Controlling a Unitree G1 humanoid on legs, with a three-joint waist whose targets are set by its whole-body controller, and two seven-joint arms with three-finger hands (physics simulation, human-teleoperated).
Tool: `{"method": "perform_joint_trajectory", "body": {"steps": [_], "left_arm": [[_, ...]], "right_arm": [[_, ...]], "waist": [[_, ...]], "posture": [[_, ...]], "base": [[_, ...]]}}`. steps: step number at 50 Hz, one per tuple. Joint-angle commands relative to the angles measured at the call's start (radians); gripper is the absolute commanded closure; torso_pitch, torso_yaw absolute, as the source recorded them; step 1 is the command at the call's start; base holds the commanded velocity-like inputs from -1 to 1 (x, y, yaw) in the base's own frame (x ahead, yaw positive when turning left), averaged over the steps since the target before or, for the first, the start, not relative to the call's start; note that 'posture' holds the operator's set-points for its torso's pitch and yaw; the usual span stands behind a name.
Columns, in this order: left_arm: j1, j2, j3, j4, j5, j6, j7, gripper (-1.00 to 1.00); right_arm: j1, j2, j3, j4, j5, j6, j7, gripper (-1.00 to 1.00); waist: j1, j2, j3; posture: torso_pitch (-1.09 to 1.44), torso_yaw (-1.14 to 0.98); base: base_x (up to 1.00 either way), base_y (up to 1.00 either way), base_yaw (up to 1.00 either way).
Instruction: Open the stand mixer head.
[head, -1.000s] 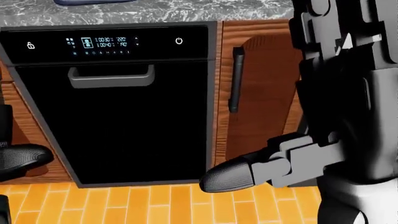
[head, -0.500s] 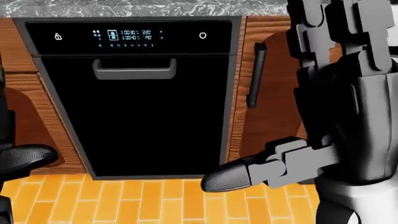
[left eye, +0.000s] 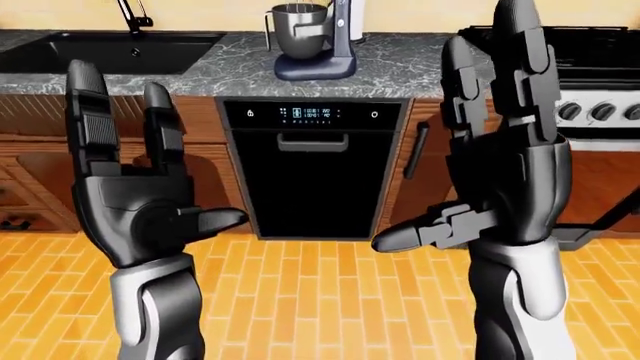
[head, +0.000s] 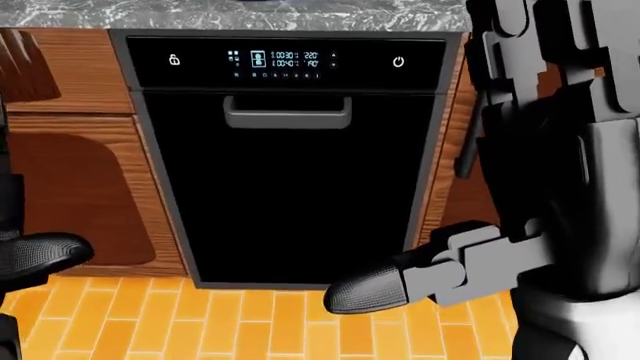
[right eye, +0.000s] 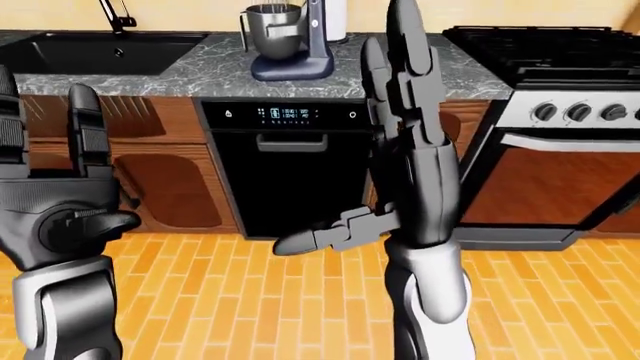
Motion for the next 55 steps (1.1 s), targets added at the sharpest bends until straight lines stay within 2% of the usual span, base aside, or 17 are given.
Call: {"method": "perform_joint_trajectory", "body": {"steps": [1,5,10,11,14,16,22,23,25,30,32,34,36,45,47,51,55], "left_arm": [[-0.016,0.004,0.001,-0.037,0.001,-0.023,-0.012,-1.0],[-0.015,0.003,0.0,-0.035,0.002,-0.026,-0.014,-1.0],[-0.013,0.003,0.0,-0.034,0.001,-0.028,-0.017,-1.0],[-0.012,0.003,-0.001,-0.034,0.002,-0.028,-0.017,-1.0],[-0.011,0.003,-0.001,-0.035,0.003,-0.028,-0.018,-1.0],[-0.011,0.002,-0.002,-0.035,0.003,-0.027,-0.018,-1.0],[-0.01,0.001,-0.001,-0.033,0.006,-0.029,-0.021,-1.0],[-0.009,0.002,0.0,-0.031,0.005,-0.031,-0.023,-1.0],[-0.004,0.001,-0.002,-0.032,0.01,-0.033,-0.025,-1.0],[-0.006,0.002,0.0,-0.032,0.007,-0.032,-0.026,-1.0],[-0.005,0.002,0.001,-0.032,0.007,-0.033,-0.026,-1.0],[-0.005,0.001,0.0,-0.029,0.009,-0.035,-0.028,-1.0],[-0.006,0.002,0.001,-0.027,0.008,-0.035,-0.028,-1.0],[-0.004,0.002,0.002,-0.024,0.008,-0.039,-0.031,-1.0],[-0.001,0.001,0.002,-0.024,0.008,-0.04,-0.032,-1.0],[-0.004,0.003,0.005,-0.022,0.007,-0.039,-0.03,-1.0],[-0.002,0.004,0.006,-0.022,0.006,-0.041,-0.033,-1.0]], "right_arm": [[-0.017,-0.004,-0.005,-0.034,-0.002,-0.028,-0.002,-1.0],[-0.012,-0.001,-0.002,-0.03,0.0,-0.028,0.0,-1.0],[-0.009,0.002,0.003,-0.028,-0.007,-0.032,0.006,-1.0],[-0.006,0.002,0.004,-0.027,-0.007,-0.034,0.007,-1.0],[-0.003,0.001,0.006,-0.028,-0.014,-0.032,0.011,-1.0],[-0.003,0.002,0.005,-0.024,-0.017,-0.034,0.011,-1.0],[0.002,0.004,0.0,-0.013,-0.018,-0.043,0.008,-1.0],[0.0,0.006,-0.005,-0.015,-0.007,-0.048,0.005,-1.0],[-0.002,0.0,-0.003,-0.012,-0.028,-0.051,-0.005,-1.0],[-0.002,0.004,0.0,-0.006,-0.041,-0.054,-0.009,-1.0],[-0.002,0.004,-0.002,-0.013,-0.027,-0.049,-0.009,-1.0],[-0.004,0.005,-0.003,-0.017,-0.017,-0.056,-0.008,-1.0],[-0.006,0.003,-0.004,-0.013,-0.023,-0.057,-0.014,-1.0],[-0.005,0.005,-0.003,-0.014,-0.019,-0.061,-0.013,-1.0],[-0.002,0.002,0.001,-0.008,-0.028,-0.061,-0.011,-1.0],[-0.005,0.004,0.009,0.006,-0.063,-0.061,-0.008,-1.0],[-0.008,0.005,-0.003,-0.002,-0.037,-0.057,-0.009,-1.0]], "waist": [[-0.006,-0.014,-0.013],[-0.001,-0.026,-0.029],[-0.024,0.134,-0.042],[-0.012,0.076,-0.018],[0.001,0.067,-0.02],[-0.01,-0.049,-0.001],[-0.005,0.101,-0.023],[0.006,0.07,-0.042],[0.01,0.072,0.042],[0.016,0.057,-0.022],[0.027,0.011,-0.027],[0.015,0.043,-0.039],[0.015,0.052,0.054],[-0.01,0.093,-0.055],[-0.006,0.085,0.052],[0.006,0.079,-0.023],[0.018,0.021,-0.03]], "posture": [[0.0,0.0],[0.0,0.0],[0.0,0.0],[0.0,0.0],[0.0,0.0],[0.0,0.0],[0.0,0.0],[0.0,0.0],[0.0,0.0],[0.0,0.0],[0.0,0.0],[0.0,0.0],[0.0,0.0],[0.0,0.0],[0.0,0.0],[0.0,0.0],[0.0,0.0]], "base": [[0.0,1.0,0.0],[0.0,0.65,0.0],[0.0,0.0,0.0],[0.0,0.0,0.0],[-0.02,0.25,0.0],[-0.2,1.0,0.0],[0.0,0.09,0.0],[0.26,0.0,0.0],[1.0,0.0,0.0],[0.08,0.0,0.0],[0.0,0.0,0.0],[0.43,0.0,0.0],[1.0,0.0,0.0],[0.33,-0.01,0.0],[1.0,-0.01,0.0],[0.44,0.0,0.0],[0.0,0.0,0.0]]}}
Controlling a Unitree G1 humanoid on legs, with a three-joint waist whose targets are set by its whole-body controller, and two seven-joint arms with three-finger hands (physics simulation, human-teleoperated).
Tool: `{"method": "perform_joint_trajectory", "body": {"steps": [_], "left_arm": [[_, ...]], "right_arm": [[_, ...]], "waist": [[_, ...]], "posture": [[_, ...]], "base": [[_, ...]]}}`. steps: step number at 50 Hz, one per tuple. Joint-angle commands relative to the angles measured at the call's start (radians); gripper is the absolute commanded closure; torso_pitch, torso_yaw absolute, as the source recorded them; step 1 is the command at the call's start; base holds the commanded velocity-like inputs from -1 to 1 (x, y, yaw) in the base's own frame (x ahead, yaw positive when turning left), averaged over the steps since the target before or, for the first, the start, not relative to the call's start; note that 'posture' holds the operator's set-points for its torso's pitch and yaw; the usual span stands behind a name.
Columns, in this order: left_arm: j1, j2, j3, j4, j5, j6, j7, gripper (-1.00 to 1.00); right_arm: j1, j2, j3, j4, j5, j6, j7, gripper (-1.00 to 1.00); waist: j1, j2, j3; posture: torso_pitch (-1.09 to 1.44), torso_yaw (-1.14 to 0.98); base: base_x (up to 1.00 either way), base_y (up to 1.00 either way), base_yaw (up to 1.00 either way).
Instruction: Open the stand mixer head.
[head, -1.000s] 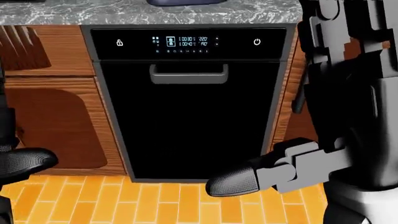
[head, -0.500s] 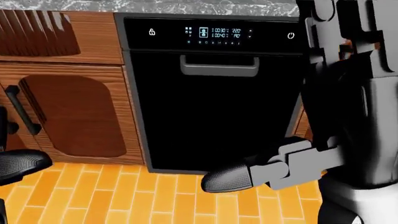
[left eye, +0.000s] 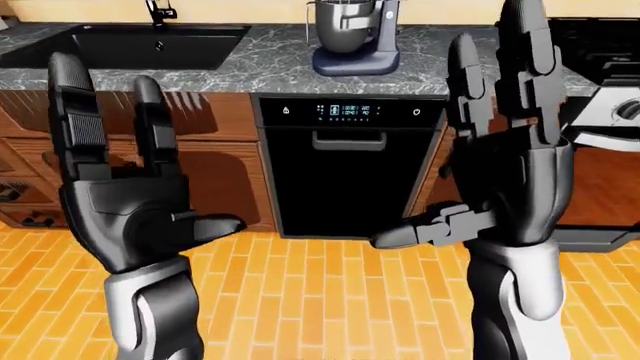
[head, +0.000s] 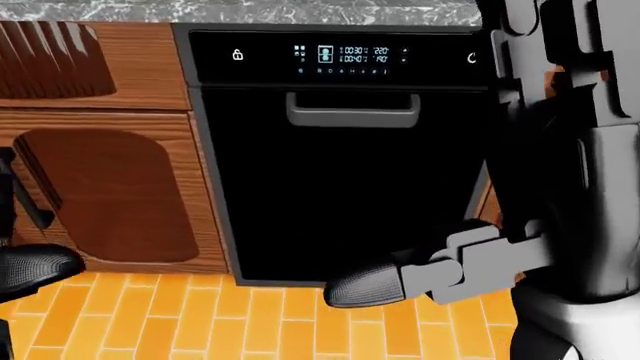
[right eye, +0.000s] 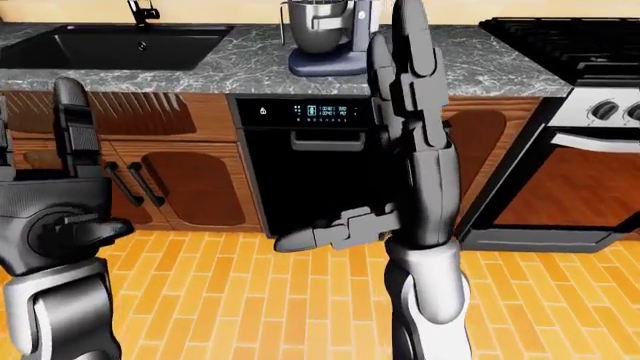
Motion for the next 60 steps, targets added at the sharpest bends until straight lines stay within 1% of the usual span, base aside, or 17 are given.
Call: {"method": "perform_joint_trajectory", "body": {"steps": [1,3,11,13,19,21,23,28,30,36,38,40,43,47,51,53,60], "left_arm": [[-0.011,0.006,0.005,-0.009,-0.001,-0.003,-0.002,-1.0],[-0.012,0.006,0.005,-0.006,0.0,-0.005,-0.003,-1.0],[-0.01,0.006,0.005,-0.008,0.001,-0.004,-0.003,-1.0],[-0.009,0.006,0.004,-0.01,0.002,-0.003,-0.002,-1.0],[-0.008,0.006,0.005,-0.011,0.001,-0.003,-0.003,-1.0],[-0.006,0.005,0.005,-0.01,0.002,-0.003,-0.005,-1.0],[-0.008,0.005,0.004,-0.01,0.003,-0.003,-0.004,-1.0],[-0.007,0.005,0.004,-0.012,0.004,0.0,-0.005,-1.0],[-0.005,0.003,0.001,-0.013,0.006,-0.001,-0.005,-1.0],[-0.007,0.004,0.006,-0.006,0.003,-0.004,-0.008,-1.0],[-0.004,0.004,0.004,-0.007,0.003,-0.006,-0.009,-1.0],[-0.005,0.004,0.005,-0.002,0.003,-0.008,-0.011,-1.0],[-0.005,0.005,0.006,-0.001,0.003,-0.009,-0.01,-1.0],[-0.004,0.005,0.005,-0.001,0.004,-0.01,-0.011,-1.0],[-0.005,0.006,0.006,-0.003,0.004,-0.008,-0.009,-1.0],[-0.003,0.006,0.006,-0.004,0.004,-0.007,-0.009,-1.0],[-0.002,0.002,0.0,-0.003,0.011,-0.008,-0.012,-1.0]], "right_arm": [[-0.017,-0.003,-0.008,-0.023,0.015,-0.012,-0.004,-1.0],[-0.018,-0.005,-0.005,-0.016,0.003,-0.017,-0.003,-1.0],[-0.02,-0.001,-0.008,-0.026,0.021,-0.014,-0.002,-1.0],[-0.017,-0.006,-0.006,-0.021,0.008,-0.016,-0.003,-1.0],[-0.021,0.002,-0.012,-0.029,0.029,-0.02,-0.006,-1.0],[-0.022,-0.003,-0.01,-0.029,0.022,-0.028,-0.01,-1.0],[-0.019,-0.006,0.001,-0.019,-0.003,-0.023,-0.009,-1.0],[-0.022,-0.002,-0.013,-0.035,0.033,-0.039,-0.012,-1.0],[-0.019,-0.004,-0.008,-0.035,0.031,-0.038,-0.013,-1.0],[-0.018,-0.003,-0.007,-0.028,0.027,-0.031,-0.016,-1.0],[-0.02,-0.007,-0.006,-0.018,0.005,-0.035,-0.018,-1.0],[-0.02,-0.005,-0.003,-0.011,-0.013,-0.034,-0.018,-1.0],[-0.021,0.0,-0.004,-0.014,-0.002,-0.032,-0.017,-1.0],[-0.021,-0.001,-0.006,-0.014,0.002,-0.031,-0.021,-1.0],[-0.021,0.001,-0.011,-0.021,0.028,-0.027,-0.022,-1.0],[-0.022,-0.004,-0.011,-0.018,0.02,-0.034,-0.025,-1.0],[-0.02,-0.003,-0.015,-0.017,0.021,-0.028,-0.028,-1.0]], "waist": [[0.0,0.0,-0.048],[-0.017,0.015,0.067],[-0.02,0.042,-0.039],[-0.016,0.059,0.053],[0.003,0.034,-0.029],[0.011,-0.022,0.049],[0.006,-0.045,0.056],[0.0,-0.011,-0.039],[-0.016,0.016,0.052],[-0.019,0.044,-0.046],[-0.015,0.051,0.035],[-0.014,0.065,0.039],[-0.019,0.071,0.001],[-0.012,-0.014,-0.001],[-0.02,0.002,-0.055],[-0.036,0.027,0.052],[-0.041,0.067,-0.026]], "posture": [[0.0,0.0],[0.0,0.0],[0.0,0.0],[0.0,0.0],[0.0,0.0],[0.0,0.0],[0.0,0.0],[0.0,0.0],[0.0,0.0],[0.0,0.0],[0.0,0.0],[0.0,0.0],[0.0,0.0],[0.0,0.0],[0.0,0.0],[0.0,0.0],[0.0,0.0]], "base": [[0.74,-0.06,0.0],[1.0,-0.12,0.0],[0.17,-0.02,0.0],[1.0,-0.21,0.0],[0.19,0.0,0.0],[1.0,-0.05,0.0],[0.6,-0.02,0.0],[0.11,-0.01,0.0],[0.9,-0.07,0.0],[0.38,-0.01,0.0],[1.0,-0.04,0.0],[0.22,0.0,0.0],[0.0,0.0,0.0],[0.0,0.0,0.0],[0.12,-0.01,0.0],[1.0,-0.24,0.0],[0.24,-0.03,0.0]]}}
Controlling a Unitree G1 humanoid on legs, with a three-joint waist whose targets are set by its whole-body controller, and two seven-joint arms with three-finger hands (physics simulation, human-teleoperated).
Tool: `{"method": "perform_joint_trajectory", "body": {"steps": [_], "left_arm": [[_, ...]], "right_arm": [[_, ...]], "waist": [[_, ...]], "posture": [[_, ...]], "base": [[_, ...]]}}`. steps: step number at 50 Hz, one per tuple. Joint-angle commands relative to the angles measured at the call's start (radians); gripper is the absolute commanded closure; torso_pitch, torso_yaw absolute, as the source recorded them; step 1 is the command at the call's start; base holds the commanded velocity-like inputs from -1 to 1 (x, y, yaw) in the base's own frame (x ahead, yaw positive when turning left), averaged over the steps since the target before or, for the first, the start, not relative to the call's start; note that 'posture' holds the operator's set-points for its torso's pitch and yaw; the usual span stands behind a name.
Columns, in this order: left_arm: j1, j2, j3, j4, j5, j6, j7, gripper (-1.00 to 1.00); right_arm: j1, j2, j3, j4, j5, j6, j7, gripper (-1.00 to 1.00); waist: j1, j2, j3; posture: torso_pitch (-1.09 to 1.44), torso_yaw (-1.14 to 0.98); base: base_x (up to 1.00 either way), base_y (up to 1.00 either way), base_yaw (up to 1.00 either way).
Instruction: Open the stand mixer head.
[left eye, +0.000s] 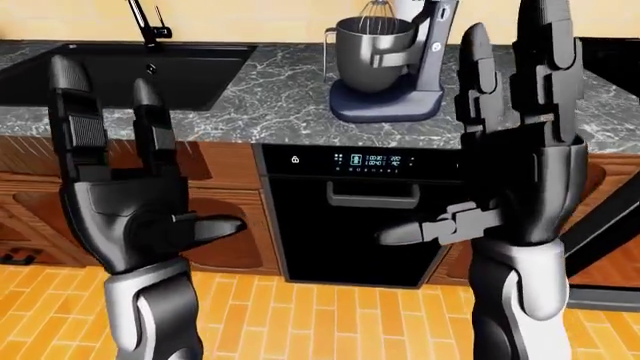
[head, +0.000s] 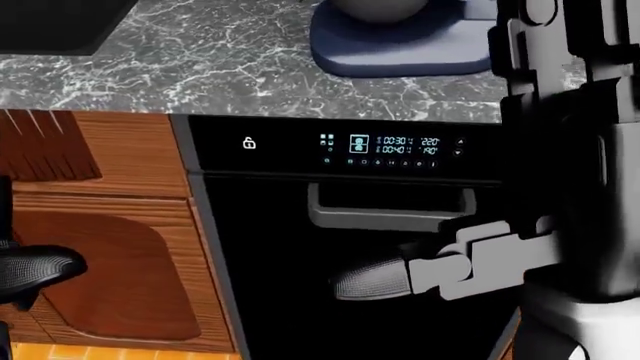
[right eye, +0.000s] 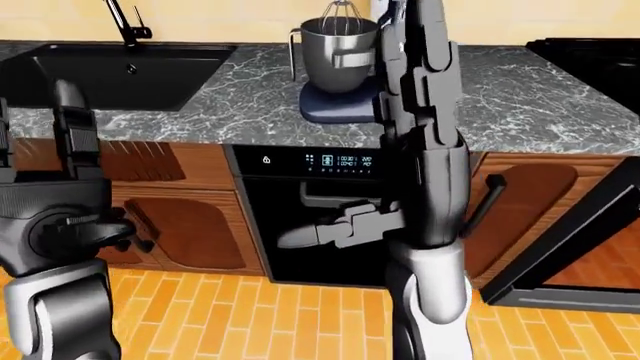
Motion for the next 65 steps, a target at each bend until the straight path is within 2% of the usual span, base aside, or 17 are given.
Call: {"method": "perform_joint_trajectory", "body": {"steps": [1,3,5,10,11,12,17,19,22,24,25,30,35,37,46,58,65], "left_arm": [[-0.01,0.001,-0.004,-0.009,0.001,-0.003,-0.005,-1.0],[-0.012,0.001,-0.003,-0.008,0.002,-0.003,-0.004,-1.0],[-0.006,0.0,-0.003,-0.011,0.0,-0.004,-0.007,-1.0],[-0.007,0.0,-0.002,-0.007,0.0,-0.005,-0.006,-1.0],[-0.008,0.0,-0.002,-0.007,0.0,-0.005,-0.007,-1.0],[-0.007,0.0,-0.003,-0.005,0.001,-0.006,-0.008,-1.0],[-0.006,-0.001,-0.004,-0.006,0.003,-0.006,-0.008,-1.0],[-0.004,-0.001,-0.005,-0.008,0.005,-0.005,-0.008,-1.0],[-0.005,-0.002,-0.006,-0.008,0.006,-0.004,-0.008,-1.0],[-0.002,-0.002,-0.007,-0.012,0.006,-0.004,-0.008,-1.0],[-0.003,-0.002,-0.006,-0.011,0.006,-0.004,-0.008,-1.0],[-0.004,-0.003,-0.007,-0.01,0.007,-0.004,-0.008,-1.0],[-0.001,-0.003,-0.007,-0.009,0.009,-0.006,-0.011,-1.0],[-0.001,-0.004,-0.008,-0.008,0.01,-0.007,-0.011,-1.0],[-0.002,-0.004,-0.006,-0.012,0.006,-0.008,-0.007,-1.0],[0.003,-0.005,-0.012,-0.011,0.02,-0.01,-0.018,-1.0],[0.006,-0.005,-0.014,-0.012,0.023,-0.012,-0.03,-1.0]], "right_arm": [[-0.009,-0.003,-0.01,-0.02,0.018,-0.006,-0.004,-1.0],[-0.013,-0.006,-0.01,-0.015,0.01,-0.01,-0.007,-1.0],[-0.014,-0.007,-0.008,-0.011,-0.005,-0.006,-0.012,-1.0],[-0.017,-0.006,-0.018,-0.026,0.025,-0.013,-0.018,-1.0],[-0.018,-0.007,-0.019,-0.026,0.026,-0.011,-0.019,-1.0],[-0.019,-0.008,-0.019,-0.024,0.027,-0.013,-0.02,-1.0],[-0.019,-0.01,-0.015,-0.011,0.006,-0.018,-0.026,-1.0],[-0.017,-0.01,-0.018,-0.012,0.009,-0.021,-0.026,-1.0],[-0.016,-0.009,-0.02,-0.023,0.03,-0.018,-0.024,-1.0],[-0.015,-0.01,-0.021,-0.024,0.026,-0.032,-0.027,-1.0],[-0.017,-0.014,-0.02,-0.019,0.014,-0.02,-0.03,-1.0],[-0.018,-0.01,-0.018,-0.014,0.012,-0.021,-0.032,-1.0],[-0.016,-0.011,-0.019,-0.017,0.016,-0.022,-0.034,-1.0],[-0.016,-0.01,-0.019,-0.017,0.017,-0.022,-0.034,-1.0],[-0.014,-0.01,-0.019,-0.021,0.021,-0.023,-0.035,-1.0],[-0.008,-0.009,-0.018,-0.02,0.022,-0.025,-0.034,-1.0],[-0.008,-0.009,-0.019,-0.017,0.022,-0.026,-0.035,-1.0]], "waist": [[0.005,0.012,-0.036],[0.006,0.012,0.065],[0.014,0.013,0.002],[0.022,-0.044,-0.03],[0.027,-0.074,-0.001],[0.019,-0.027,0.061],[0.012,-0.057,0.013],[0.014,-0.075,0.017],[0.019,-0.041,0.009],[0.011,0.023,0.076],[0.032,0.029,0.078],[0.021,0.019,-0.01],[0.038,-0.031,0.003],[0.047,-0.079,-0.007],[0.037,-0.04,-0.036],[0.026,-0.038,-0.037],[0.026,-0.037,-0.065]], "posture": [[0.0,0.0],[0.0,0.0],[0.0,0.0],[0.0,0.0],[0.0,0.0],[0.0,0.0],[0.0,0.0],[0.0,0.0],[0.0,0.0],[0.0,0.0],[0.0,0.0],[0.0,0.0],[0.0,0.0],[0.0,0.0],[0.0,0.0],[-0.01,0.0],[-0.08,0.0]], "base": [[0.55,0.0,0.0],[1.0,-0.14,0.0],[0.35,0.0,0.0],[0.11,0.0,0.0],[1.0,-0.12,0.0],[1.0,-0.13,0.0],[0.5,-0.04,0.0],[0.0,0.0,0.0],[0.08,0.0,0.0],[0.92,-0.21,0.0],[1.0,-0.25,0.0],[0.18,-0.01,0.0],[0.0,0.0,0.0],[0.0,0.0,0.0],[0.0,0.0,0.0],[0.0,0.0,0.0],[0.0,0.0,0.0]]}}
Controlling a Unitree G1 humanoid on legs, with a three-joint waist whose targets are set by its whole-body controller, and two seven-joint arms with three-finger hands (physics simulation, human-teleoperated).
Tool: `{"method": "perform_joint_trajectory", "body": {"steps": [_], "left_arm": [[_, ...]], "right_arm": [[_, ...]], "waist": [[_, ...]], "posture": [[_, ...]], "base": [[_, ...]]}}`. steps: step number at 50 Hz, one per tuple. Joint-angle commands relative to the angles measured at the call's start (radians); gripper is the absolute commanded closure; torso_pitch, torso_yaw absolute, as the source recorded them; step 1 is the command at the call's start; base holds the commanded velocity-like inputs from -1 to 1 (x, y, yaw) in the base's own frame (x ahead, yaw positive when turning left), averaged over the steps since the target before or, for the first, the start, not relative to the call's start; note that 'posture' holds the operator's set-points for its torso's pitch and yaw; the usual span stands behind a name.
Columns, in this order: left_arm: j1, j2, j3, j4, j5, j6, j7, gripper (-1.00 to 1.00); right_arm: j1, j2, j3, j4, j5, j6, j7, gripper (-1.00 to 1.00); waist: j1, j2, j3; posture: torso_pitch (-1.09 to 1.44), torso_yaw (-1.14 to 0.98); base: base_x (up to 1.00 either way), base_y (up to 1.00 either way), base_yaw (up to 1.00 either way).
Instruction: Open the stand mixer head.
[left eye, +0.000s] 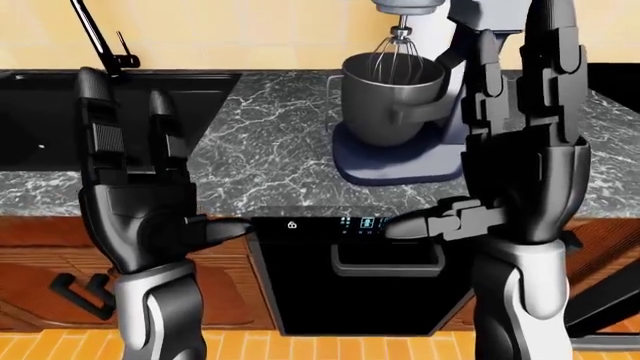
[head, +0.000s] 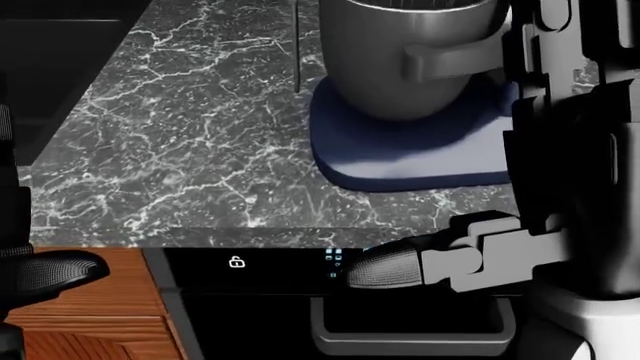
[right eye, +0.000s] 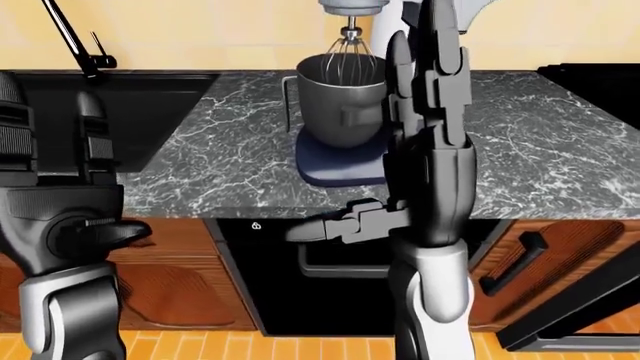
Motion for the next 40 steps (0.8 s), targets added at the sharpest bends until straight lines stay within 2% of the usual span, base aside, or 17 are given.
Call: {"method": "perform_joint_trajectory", "body": {"steps": [1,9,23,28,36,40], "left_arm": [[-0.017,0.002,-0.004,-0.035,0.004,-0.023,-0.014,-1.0],[-0.022,0.0,-0.007,-0.03,0.009,-0.025,-0.017,-1.0],[-0.028,-0.002,-0.008,-0.034,0.014,-0.029,-0.011,-1.0],[-0.025,-0.001,-0.007,-0.037,0.009,-0.028,-0.007,-1.0],[-0.023,-0.002,-0.009,-0.044,0.012,-0.028,-0.006,-1.0],[-0.023,-0.001,-0.008,-0.041,0.013,-0.03,-0.005,-1.0]], "right_arm": [[-0.019,-0.002,-0.003,-0.03,0.003,-0.022,-0.001,-1.0],[-0.022,-0.006,-0.01,-0.024,0.011,-0.025,0.0,-1.0],[-0.025,-0.011,-0.015,-0.021,0.016,-0.023,-0.003,-1.0],[-0.02,-0.011,-0.016,-0.022,0.014,-0.023,-0.004,-1.0],[-0.016,-0.024,-0.041,-0.038,0.017,0.01,-0.015,-1.0],[-0.011,-0.037,-0.062,-0.064,0.042,0.084,-0.018,-1.0]], "waist": [[0.0,0.003,-0.021],[0.002,0.003,-0.078],[0.005,0.005,-0.213],[0.008,0.005,-0.228],[0.012,0.004,-0.228],[0.014,0.002,-0.229]], "posture": [[-0.09,0.0],[-0.17,0.0],[-0.3,0.0],[-0.3,0.0],[-0.3,0.0],[-0.3,0.0]], "base": [[0.0,0.0,0.0],[0.0,0.0,0.0],[0.0,0.0,0.0],[0.0,0.0,0.0],[0.0,0.0,0.0],[0.0,0.0,0.0]]}}
